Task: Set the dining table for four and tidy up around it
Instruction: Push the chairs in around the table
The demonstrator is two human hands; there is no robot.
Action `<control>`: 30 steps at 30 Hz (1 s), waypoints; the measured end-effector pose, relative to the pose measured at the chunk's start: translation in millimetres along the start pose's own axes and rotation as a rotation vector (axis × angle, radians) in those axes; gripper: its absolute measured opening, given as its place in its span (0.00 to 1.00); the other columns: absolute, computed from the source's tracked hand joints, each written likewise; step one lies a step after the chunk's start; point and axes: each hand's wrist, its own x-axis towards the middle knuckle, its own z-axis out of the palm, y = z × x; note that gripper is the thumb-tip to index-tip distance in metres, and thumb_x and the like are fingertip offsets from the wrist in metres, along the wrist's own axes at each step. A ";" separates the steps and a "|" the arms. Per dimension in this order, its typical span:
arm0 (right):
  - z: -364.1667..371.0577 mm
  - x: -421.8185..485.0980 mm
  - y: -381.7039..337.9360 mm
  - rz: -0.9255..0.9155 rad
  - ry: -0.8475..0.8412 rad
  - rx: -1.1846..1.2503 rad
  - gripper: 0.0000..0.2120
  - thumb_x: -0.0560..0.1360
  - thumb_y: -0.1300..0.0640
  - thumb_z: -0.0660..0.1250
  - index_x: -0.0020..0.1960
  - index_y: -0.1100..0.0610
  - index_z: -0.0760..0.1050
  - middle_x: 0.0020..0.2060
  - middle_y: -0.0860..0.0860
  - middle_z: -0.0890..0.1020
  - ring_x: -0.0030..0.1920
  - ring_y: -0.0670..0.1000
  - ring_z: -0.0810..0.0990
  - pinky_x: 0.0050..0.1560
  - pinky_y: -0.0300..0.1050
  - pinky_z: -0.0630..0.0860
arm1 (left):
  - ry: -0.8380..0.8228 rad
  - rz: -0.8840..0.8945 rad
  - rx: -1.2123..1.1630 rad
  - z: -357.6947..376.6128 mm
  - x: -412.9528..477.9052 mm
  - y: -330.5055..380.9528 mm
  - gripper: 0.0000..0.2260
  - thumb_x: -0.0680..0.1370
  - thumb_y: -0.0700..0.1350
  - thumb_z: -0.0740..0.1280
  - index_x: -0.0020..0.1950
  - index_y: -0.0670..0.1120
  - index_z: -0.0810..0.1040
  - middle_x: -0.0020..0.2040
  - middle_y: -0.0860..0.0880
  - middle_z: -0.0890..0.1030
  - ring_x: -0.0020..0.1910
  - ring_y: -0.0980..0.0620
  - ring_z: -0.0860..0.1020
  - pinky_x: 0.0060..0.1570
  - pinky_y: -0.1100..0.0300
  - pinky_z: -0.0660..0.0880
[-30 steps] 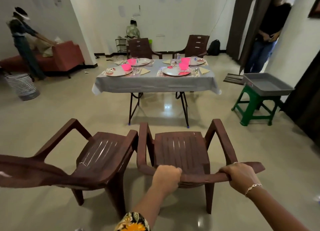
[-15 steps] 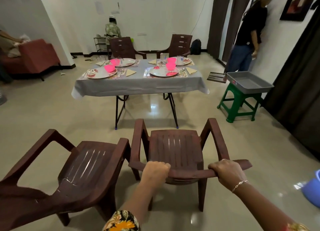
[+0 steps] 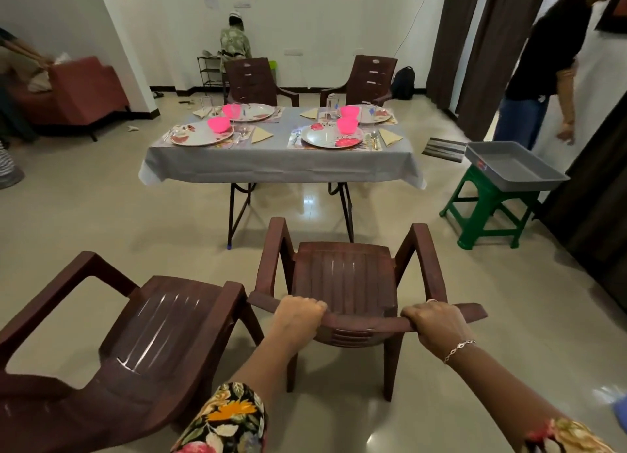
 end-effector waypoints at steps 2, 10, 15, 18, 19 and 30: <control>-2.1 11.6 5.6 -0.048 0.031 -0.017 0.17 0.47 0.63 0.78 0.30 0.50 0.77 0.22 0.46 0.77 0.23 0.50 0.76 0.19 0.40 0.71 | 0.000 -0.016 -0.002 2.1 14.2 -3.9 0.13 0.78 0.41 0.58 0.62 0.46 0.73 0.55 0.47 0.80 0.54 0.46 0.78 0.50 0.55 0.71; 6.8 60.0 40.6 -0.123 0.138 -0.025 0.18 0.45 0.62 0.79 0.31 0.50 0.78 0.22 0.48 0.78 0.22 0.49 0.76 0.19 0.38 0.70 | 0.043 -0.086 -0.037 3.5 63.7 -8.1 0.12 0.79 0.43 0.59 0.61 0.47 0.74 0.53 0.49 0.81 0.53 0.48 0.79 0.51 0.56 0.72; 11.5 88.1 53.5 -0.141 0.173 0.001 0.18 0.44 0.62 0.79 0.31 0.50 0.79 0.22 0.47 0.77 0.22 0.49 0.76 0.20 0.36 0.70 | 0.052 -0.061 -0.029 3.8 94.0 -20.4 0.13 0.79 0.44 0.59 0.63 0.48 0.74 0.54 0.49 0.81 0.53 0.49 0.79 0.50 0.57 0.72; 15.7 111.0 54.1 -0.151 0.202 -0.007 0.18 0.45 0.63 0.78 0.31 0.50 0.79 0.23 0.47 0.78 0.23 0.49 0.77 0.21 0.36 0.70 | 0.070 -0.057 -0.044 5.9 109.8 -37.1 0.12 0.80 0.45 0.59 0.62 0.48 0.74 0.53 0.49 0.81 0.52 0.50 0.79 0.50 0.59 0.72; 17.8 118.1 54.3 -0.154 0.209 -0.006 0.18 0.46 0.63 0.79 0.32 0.50 0.79 0.23 0.47 0.79 0.24 0.49 0.77 0.21 0.37 0.71 | 0.072 -0.055 -0.049 7.2 114.9 -42.3 0.12 0.80 0.45 0.59 0.62 0.48 0.74 0.54 0.50 0.81 0.53 0.50 0.79 0.50 0.59 0.72; 19.2 189.2 70.5 -0.144 0.267 0.008 0.18 0.47 0.65 0.81 0.30 0.52 0.78 0.21 0.47 0.76 0.21 0.48 0.74 0.21 0.36 0.69 | 0.068 0.003 -0.061 3.8 182.4 -84.5 0.10 0.79 0.43 0.60 0.58 0.46 0.74 0.54 0.47 0.80 0.53 0.46 0.78 0.51 0.55 0.71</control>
